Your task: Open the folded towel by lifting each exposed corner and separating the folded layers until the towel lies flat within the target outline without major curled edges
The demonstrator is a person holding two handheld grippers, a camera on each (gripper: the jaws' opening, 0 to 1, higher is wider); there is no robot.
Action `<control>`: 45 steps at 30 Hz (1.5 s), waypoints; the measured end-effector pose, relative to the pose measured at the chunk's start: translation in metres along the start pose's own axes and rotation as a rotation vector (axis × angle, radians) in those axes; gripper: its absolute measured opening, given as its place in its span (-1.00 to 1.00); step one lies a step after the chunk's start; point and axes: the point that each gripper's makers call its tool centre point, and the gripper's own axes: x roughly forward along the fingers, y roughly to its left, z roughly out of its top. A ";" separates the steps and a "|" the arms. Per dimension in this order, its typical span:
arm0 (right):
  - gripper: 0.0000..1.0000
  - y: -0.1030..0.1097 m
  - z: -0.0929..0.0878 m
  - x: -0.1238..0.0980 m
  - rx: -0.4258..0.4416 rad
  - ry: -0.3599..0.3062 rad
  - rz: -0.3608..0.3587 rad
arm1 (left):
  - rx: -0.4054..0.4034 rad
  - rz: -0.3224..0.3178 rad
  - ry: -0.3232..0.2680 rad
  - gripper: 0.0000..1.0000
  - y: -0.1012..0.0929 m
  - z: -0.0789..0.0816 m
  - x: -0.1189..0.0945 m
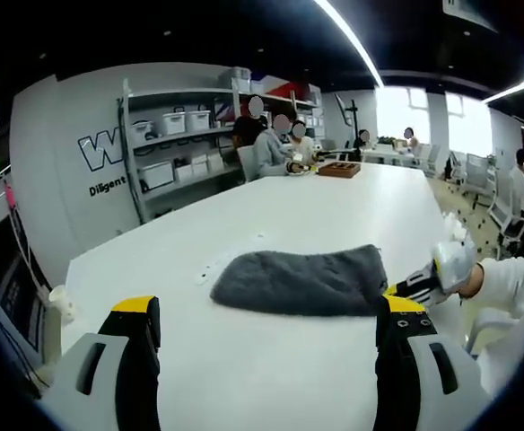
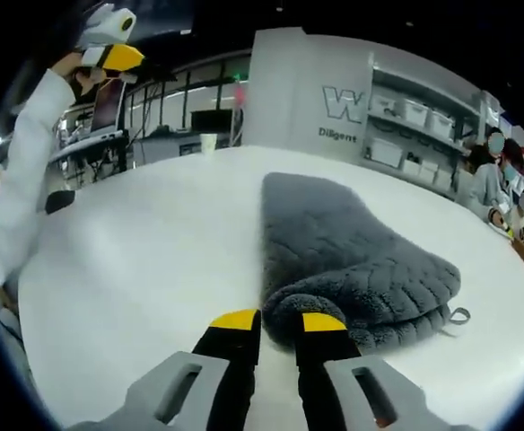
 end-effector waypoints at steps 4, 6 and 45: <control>-0.79 0.005 0.003 0.004 -0.009 -0.003 0.012 | 0.002 0.001 0.003 0.99 -0.001 -0.001 0.000; -0.80 0.007 0.004 0.005 -0.007 -0.005 0.018 | 0.002 0.001 0.002 0.99 -0.001 -0.001 0.000; -0.83 0.085 0.044 0.060 0.001 -0.044 0.174 | -0.024 0.010 -0.012 0.99 0.012 0.001 -0.003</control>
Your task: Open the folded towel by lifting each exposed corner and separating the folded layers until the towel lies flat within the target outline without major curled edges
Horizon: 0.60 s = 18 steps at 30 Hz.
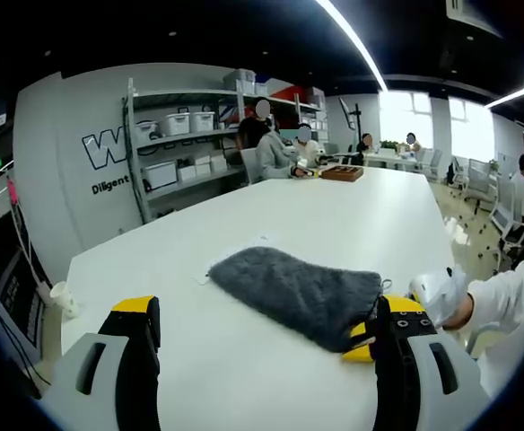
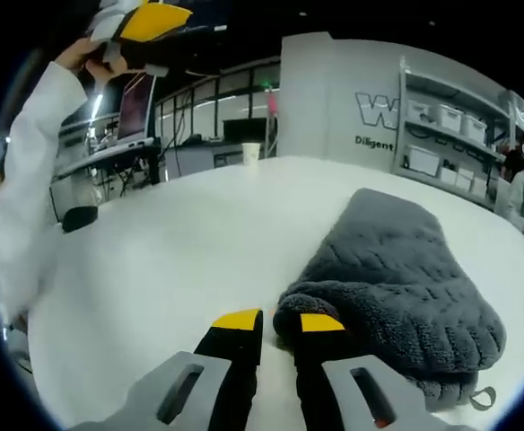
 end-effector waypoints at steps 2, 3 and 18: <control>-0.83 0.004 0.001 0.003 0.000 -0.002 0.007 | 0.000 -0.001 -0.001 0.99 0.000 0.000 0.000; -0.83 0.005 0.001 0.004 -0.001 -0.003 0.009 | 0.000 -0.001 -0.001 0.99 0.000 0.000 0.001; -0.81 0.011 0.001 0.006 -0.004 -0.003 0.033 | 0.000 -0.001 0.002 0.99 0.002 -0.001 0.002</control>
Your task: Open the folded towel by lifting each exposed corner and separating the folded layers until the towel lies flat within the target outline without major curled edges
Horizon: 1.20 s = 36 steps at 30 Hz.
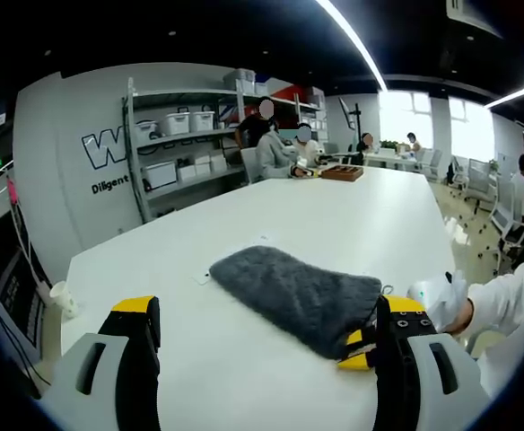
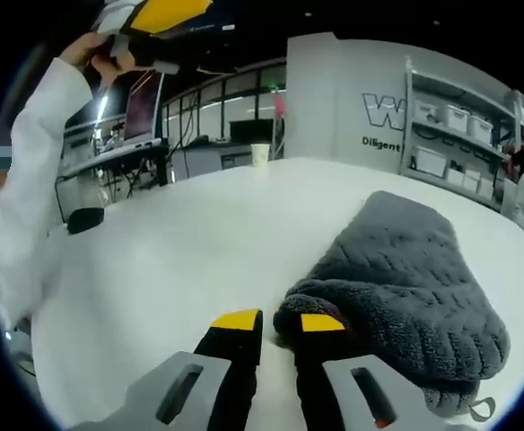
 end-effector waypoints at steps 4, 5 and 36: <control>-0.75 0.003 -0.001 -0.002 -0.013 0.000 0.013 | 0.001 -0.001 0.000 0.99 -0.001 0.000 0.000; -0.74 0.003 -0.001 -0.002 -0.019 0.001 0.016 | 0.001 -0.001 0.001 0.99 -0.001 0.000 0.000; -0.10 -0.039 0.014 -0.106 0.037 -0.129 -0.075 | 0.007 0.001 0.012 0.99 -0.008 -0.002 0.002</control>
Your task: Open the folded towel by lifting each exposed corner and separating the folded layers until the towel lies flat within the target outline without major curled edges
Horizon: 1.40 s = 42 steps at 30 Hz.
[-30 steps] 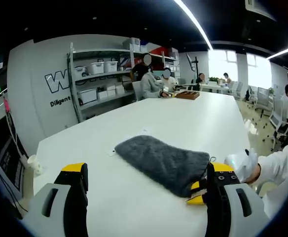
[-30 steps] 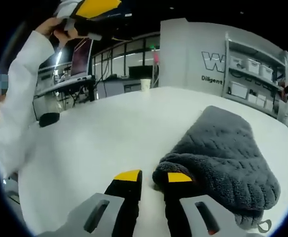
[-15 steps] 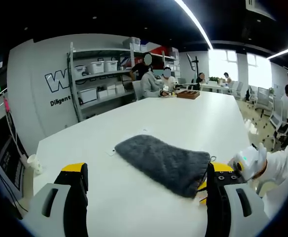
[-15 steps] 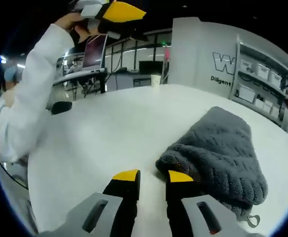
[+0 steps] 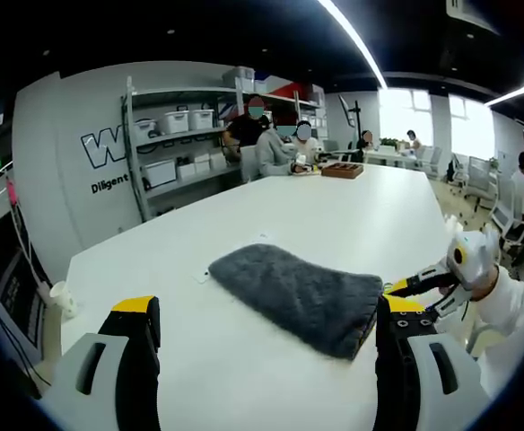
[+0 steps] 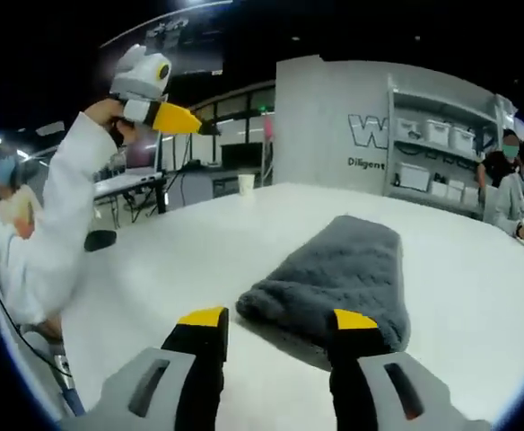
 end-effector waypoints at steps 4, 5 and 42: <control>-0.01 -0.015 -0.002 -0.009 0.013 -0.007 -0.055 | 0.001 0.000 0.000 0.99 -0.001 0.000 0.000; 0.04 -0.020 -0.003 -0.011 0.027 -0.008 -0.071 | 0.000 0.000 0.000 0.99 -0.002 -0.001 0.000; 0.98 -0.053 -0.040 -0.045 0.151 0.063 -0.193 | 0.016 -0.013 0.028 0.99 -0.003 -0.003 0.009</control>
